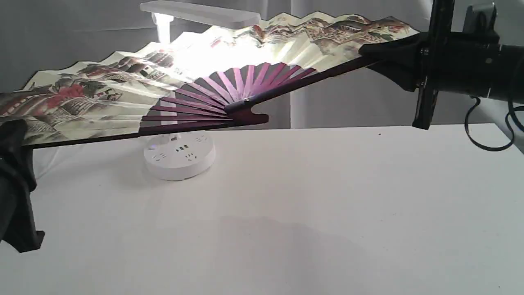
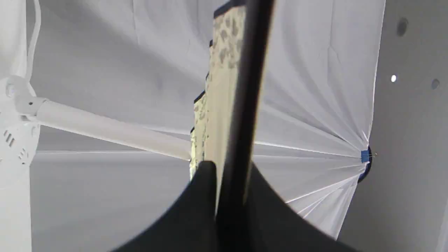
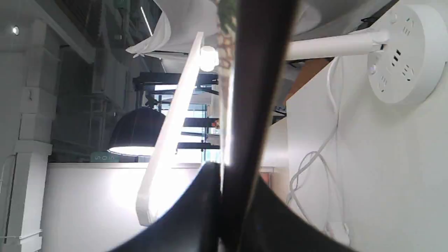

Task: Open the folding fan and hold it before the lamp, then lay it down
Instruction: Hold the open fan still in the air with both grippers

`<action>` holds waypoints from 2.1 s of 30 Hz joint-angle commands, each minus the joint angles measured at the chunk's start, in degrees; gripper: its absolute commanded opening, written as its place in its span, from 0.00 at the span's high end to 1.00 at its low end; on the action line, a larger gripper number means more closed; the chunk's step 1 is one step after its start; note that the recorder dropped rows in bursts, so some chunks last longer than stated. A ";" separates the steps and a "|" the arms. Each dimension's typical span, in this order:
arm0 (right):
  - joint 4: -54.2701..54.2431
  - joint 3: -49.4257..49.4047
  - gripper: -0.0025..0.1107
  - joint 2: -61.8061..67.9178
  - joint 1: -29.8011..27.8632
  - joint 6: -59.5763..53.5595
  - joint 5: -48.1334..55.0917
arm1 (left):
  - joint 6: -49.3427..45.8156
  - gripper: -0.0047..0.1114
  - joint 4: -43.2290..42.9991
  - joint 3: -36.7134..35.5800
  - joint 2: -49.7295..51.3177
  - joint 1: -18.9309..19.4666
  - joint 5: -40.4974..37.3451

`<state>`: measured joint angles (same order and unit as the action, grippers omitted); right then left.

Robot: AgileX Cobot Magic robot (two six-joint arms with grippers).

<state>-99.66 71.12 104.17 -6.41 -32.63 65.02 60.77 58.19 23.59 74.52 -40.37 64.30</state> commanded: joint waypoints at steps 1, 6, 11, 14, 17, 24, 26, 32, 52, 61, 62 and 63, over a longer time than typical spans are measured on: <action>0.39 0.01 0.98 -0.40 -0.91 -1.79 -3.36 | 2.34 0.96 3.62 -0.12 -1.24 0.93 5.66; 0.93 0.01 0.98 -0.40 -0.91 -1.79 -3.36 | 2.34 0.96 3.62 -0.12 -1.24 0.93 5.66; 1.33 0.01 0.98 -0.40 -0.91 -1.79 -3.36 | 2.46 0.96 3.60 -0.12 -1.24 0.93 5.66; 1.33 0.01 0.98 -0.40 -0.91 -1.79 -3.36 | 3.81 0.96 3.60 -0.12 -1.24 0.93 5.66; 1.70 0.01 0.98 -0.40 -0.91 -1.61 -3.36 | 3.81 0.96 3.60 -0.12 -1.24 0.93 5.66; 1.79 0.01 0.98 -0.40 -0.91 -1.61 -3.00 | 3.95 0.96 2.51 -0.12 -1.24 0.93 5.66; 1.79 0.01 0.98 -0.40 -0.91 -1.61 -3.00 | 3.95 0.96 2.51 -0.12 -1.24 0.93 5.66; 3.00 0.01 0.98 -0.40 -0.91 -1.61 -2.99 | 3.95 0.96 2.45 -0.12 -1.24 0.93 5.66; 3.53 0.01 0.98 -0.40 -0.91 -1.50 -2.51 | 5.21 0.96 2.33 -0.12 -1.24 0.93 5.66; 4.20 0.01 0.98 -0.40 -0.91 -1.50 -1.76 | 5.21 0.96 1.06 -0.12 -1.24 0.93 5.66; 4.33 0.01 0.98 -0.40 -0.91 -1.50 -1.76 | 5.21 0.96 1.06 -0.12 -1.24 0.93 5.66; 4.33 0.01 0.98 -0.40 -0.91 -1.50 -1.76 | 5.21 0.96 1.20 -0.12 -1.24 0.93 5.66</action>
<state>-98.29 71.12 104.17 -6.41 -32.12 65.13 62.37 56.95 23.47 74.52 -40.09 64.52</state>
